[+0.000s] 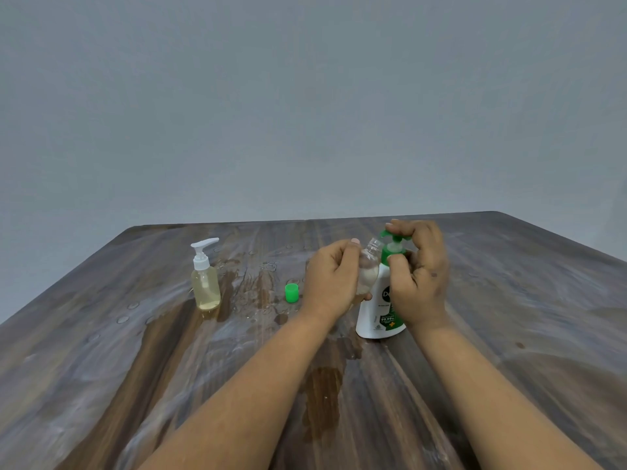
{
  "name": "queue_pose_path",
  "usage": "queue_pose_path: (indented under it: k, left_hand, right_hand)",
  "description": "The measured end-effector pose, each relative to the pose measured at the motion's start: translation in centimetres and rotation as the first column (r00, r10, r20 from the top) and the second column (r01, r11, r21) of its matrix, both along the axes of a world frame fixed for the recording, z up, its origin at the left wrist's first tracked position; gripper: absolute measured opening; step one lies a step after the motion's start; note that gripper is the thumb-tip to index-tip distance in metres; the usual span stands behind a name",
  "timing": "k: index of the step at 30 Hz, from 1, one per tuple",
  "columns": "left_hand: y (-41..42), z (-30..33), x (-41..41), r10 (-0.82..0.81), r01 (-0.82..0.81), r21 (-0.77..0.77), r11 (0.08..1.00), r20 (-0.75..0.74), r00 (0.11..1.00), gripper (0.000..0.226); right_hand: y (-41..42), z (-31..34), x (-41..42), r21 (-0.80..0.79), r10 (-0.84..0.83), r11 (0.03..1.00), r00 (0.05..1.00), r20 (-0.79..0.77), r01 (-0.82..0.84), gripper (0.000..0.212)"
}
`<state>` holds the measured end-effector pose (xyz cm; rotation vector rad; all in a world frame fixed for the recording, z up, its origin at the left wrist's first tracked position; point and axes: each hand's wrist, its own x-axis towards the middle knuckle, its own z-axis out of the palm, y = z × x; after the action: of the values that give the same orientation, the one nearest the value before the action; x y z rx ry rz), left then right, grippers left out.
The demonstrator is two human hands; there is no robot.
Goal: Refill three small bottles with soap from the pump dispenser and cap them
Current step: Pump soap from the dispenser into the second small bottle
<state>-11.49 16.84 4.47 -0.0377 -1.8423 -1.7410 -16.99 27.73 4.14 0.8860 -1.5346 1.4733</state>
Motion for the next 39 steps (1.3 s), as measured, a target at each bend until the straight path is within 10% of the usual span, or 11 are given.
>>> queue_pose_path:
  k: [39]
  left_hand:
    - [0.0, -0.01, 0.0, 0.009, -0.009, -0.011, 1.0, 0.004, 1.0, 0.041]
  right_hand:
    - [0.15, 0.0, -0.1, 0.026, -0.044, 0.999, 0.999, 0.004, 0.043, 0.03]
